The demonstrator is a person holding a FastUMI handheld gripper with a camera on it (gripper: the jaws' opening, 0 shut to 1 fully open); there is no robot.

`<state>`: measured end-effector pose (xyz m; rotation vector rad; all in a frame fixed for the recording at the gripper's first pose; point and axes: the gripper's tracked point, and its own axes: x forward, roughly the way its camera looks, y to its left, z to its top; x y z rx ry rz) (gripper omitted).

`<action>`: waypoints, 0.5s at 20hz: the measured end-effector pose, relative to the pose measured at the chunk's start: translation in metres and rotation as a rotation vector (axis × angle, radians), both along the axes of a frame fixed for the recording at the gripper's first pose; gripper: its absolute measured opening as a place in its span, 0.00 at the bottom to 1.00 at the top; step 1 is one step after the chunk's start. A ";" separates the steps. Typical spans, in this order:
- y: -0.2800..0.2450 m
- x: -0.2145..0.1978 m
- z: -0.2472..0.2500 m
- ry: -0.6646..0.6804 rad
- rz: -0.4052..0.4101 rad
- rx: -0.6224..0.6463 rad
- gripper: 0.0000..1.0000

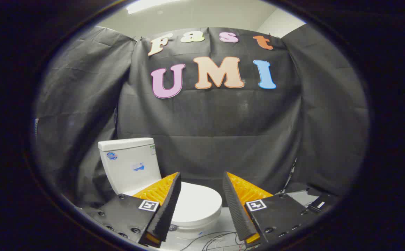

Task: Open the toilet lid.

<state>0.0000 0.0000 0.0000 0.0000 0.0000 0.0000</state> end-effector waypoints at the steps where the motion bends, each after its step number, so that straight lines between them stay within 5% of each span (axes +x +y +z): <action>1: 0.002 0.006 -0.004 0.014 0.007 -0.001 0.75; 6: 0.040 0.039 -0.011 0.048 0.123 -0.014 0.71; 10: 0.053 0.062 0.013 -0.035 0.068 0.088 0.65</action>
